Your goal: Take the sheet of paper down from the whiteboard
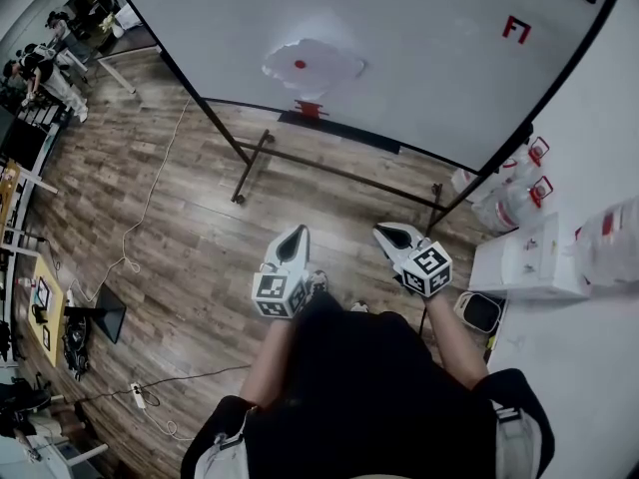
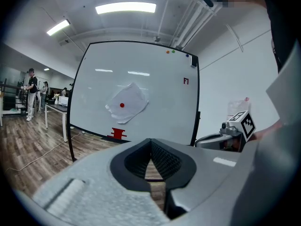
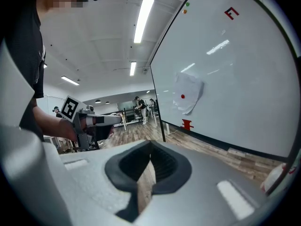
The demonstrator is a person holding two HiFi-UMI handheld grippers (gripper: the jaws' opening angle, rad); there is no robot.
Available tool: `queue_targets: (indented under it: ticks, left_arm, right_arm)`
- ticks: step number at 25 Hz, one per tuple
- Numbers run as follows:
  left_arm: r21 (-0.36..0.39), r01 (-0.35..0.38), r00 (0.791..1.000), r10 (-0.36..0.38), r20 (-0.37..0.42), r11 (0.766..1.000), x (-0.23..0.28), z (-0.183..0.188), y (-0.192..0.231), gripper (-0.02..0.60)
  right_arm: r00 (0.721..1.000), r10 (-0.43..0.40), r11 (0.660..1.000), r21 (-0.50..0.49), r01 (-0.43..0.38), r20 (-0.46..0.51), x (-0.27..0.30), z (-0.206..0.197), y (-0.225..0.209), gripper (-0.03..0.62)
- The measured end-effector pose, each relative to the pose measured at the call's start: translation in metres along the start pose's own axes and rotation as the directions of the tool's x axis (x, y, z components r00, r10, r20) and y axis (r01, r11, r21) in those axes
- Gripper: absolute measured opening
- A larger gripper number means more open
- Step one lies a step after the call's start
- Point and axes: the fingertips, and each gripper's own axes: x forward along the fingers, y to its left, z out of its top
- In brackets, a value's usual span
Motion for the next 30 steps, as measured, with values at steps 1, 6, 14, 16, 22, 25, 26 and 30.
queue_targets:
  ticks: [1, 6, 14, 16, 22, 25, 26, 30]
  left_arm:
    - [0.0, -0.003, 1.0, 0.003, 0.0, 1.0, 0.0, 0.0, 0.0, 0.011]
    - [-0.005, -0.012, 1.0, 0.012, -0.001, 1.0, 0.0, -0.003, 0.001, 0.011]
    - [-0.014, -0.015, 1.0, 0.015, -0.001, 1.0, 0.017, 0.003, 0.026, 0.011]
    - [-0.018, -0.012, 1.0, 0.012, -0.001, 1.0, 0.023, 0.005, 0.032, 0.011]
    - [-0.022, 0.0, 1.0, 0.0, 0.004, 1.0, 0.045, 0.013, 0.049, 0.011]
    - [-0.021, 0.005, 1.0, -0.005, 0.005, 1.0, 0.055, 0.017, 0.059, 0.011]
    - [-0.022, 0.007, 1.0, -0.007, 0.005, 1.0, 0.058, 0.019, 0.062, 0.011]
    - [-0.026, 0.012, 1.0, -0.012, 0.004, 1.0, 0.069, 0.022, 0.072, 0.011]
  right_arm:
    - [1.0, 0.003, 1.0, 0.0, -0.003, -0.001, 0.0, -0.001, 0.0, 0.004]
    - [1.0, 0.005, 1.0, 0.008, -0.005, -0.017, 0.001, -0.008, -0.005, 0.004]
    - [1.0, -0.007, 1.0, 0.01, 0.007, -0.027, 0.023, 0.001, -0.016, 0.005]
    - [0.999, -0.01, 1.0, 0.01, 0.011, -0.031, 0.03, 0.003, -0.019, 0.004]
    - [0.999, -0.025, 1.0, 0.013, 0.026, -0.037, 0.048, 0.011, -0.033, 0.004]
    - [0.999, -0.034, 0.999, 0.014, 0.035, -0.036, 0.057, 0.017, -0.041, 0.003]
    - [0.999, -0.036, 0.999, 0.013, 0.037, -0.037, 0.061, 0.019, -0.043, 0.005]
    - [0.998, -0.041, 0.999, 0.011, 0.041, -0.039, 0.073, 0.024, -0.05, 0.003]
